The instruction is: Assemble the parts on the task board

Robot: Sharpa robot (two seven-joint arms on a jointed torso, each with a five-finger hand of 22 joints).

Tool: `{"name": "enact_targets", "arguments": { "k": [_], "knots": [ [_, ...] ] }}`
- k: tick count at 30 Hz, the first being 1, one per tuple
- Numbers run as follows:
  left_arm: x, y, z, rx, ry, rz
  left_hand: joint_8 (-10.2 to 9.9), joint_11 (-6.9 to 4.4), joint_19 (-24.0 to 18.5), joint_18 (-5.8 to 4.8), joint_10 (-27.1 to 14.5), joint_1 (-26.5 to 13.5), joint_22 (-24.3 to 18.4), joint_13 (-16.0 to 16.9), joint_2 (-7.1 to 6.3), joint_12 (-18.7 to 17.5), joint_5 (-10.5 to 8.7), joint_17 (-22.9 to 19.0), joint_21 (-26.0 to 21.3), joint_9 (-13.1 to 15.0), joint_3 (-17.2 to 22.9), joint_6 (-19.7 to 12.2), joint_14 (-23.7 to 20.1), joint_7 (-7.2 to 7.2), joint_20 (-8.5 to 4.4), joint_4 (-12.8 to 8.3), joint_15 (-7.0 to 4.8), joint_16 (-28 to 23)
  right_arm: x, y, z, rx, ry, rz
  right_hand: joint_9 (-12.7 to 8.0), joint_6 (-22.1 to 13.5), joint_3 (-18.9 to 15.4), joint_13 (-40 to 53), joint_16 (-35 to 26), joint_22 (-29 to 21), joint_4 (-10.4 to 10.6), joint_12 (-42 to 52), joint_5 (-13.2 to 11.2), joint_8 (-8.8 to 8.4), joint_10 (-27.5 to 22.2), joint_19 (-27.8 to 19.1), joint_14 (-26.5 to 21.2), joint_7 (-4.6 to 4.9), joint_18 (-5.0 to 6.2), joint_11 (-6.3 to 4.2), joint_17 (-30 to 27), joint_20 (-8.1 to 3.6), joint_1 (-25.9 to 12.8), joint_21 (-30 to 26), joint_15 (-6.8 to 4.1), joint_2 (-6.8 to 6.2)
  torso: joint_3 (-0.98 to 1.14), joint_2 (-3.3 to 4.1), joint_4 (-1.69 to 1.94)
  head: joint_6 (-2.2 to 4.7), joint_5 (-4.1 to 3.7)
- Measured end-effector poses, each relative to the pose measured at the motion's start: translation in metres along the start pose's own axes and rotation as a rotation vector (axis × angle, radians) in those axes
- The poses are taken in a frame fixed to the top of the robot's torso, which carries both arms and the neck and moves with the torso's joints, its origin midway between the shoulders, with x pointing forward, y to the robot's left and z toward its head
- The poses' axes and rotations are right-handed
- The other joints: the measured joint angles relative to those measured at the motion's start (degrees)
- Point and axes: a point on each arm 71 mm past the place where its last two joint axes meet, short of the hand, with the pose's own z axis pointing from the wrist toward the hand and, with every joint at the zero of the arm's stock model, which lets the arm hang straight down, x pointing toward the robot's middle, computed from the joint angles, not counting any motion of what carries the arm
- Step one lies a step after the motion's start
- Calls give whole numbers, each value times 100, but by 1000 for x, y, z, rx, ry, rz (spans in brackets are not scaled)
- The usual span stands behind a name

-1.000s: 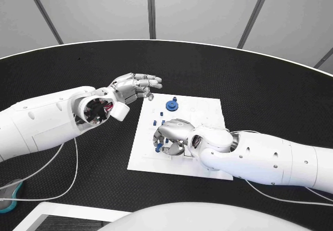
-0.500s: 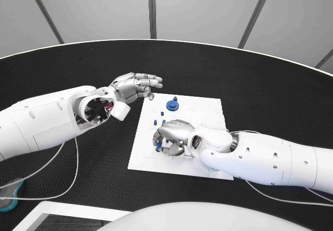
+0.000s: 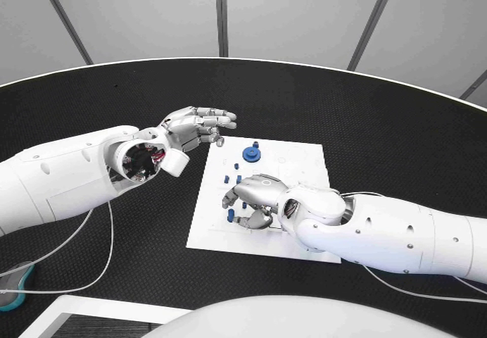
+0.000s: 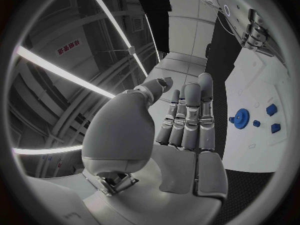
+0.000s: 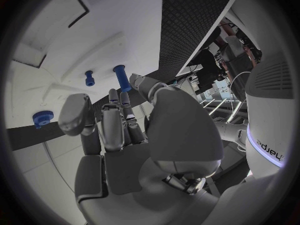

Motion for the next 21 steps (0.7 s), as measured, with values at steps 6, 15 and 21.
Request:
{"name": "enact_targets", "arguments": {
  "k": [6,15,21],
  "knots": [
    [-1,0,0,0,-3,1,0,0,0,0,0,0,1,0,0,0,0,0,0,0,0,0,0,0,0,0,0,0,-9,1,-20,0,-62,20,-22,-92,-118,-16,0,-14,40,61,-34,-44,-46,0,0,-92,0,-8,-7,0,1,-35,0,-46,4,-8,-14,6,-26],
    [-4,0,0,0,-7,1,0,0,0,0,0,0,1,-1,0,0,0,0,0,-1,0,0,0,0,0,0,0,0,-38,-22,-75,133,-219,167,34,431,-156,94,9,250,265,646,-5,188,944,163,-8,-12,0,-186,21,-149,-59,168,-74,-5,11,-34,-55,31,-171],
    [-6,0,-2,-1,-14,2,0,0,0,0,0,0,1,-1,0,0,0,0,0,-1,0,0,0,0,0,0,0,0,-44,-58,-115,326,-239,255,166,753,-592,729,255,746,716,1424,-39,487,1971,361,-3,-197,-21,-439,207,-291,-533,626,-297,-163,12,-52,-95,53,-330]
  ]
}}
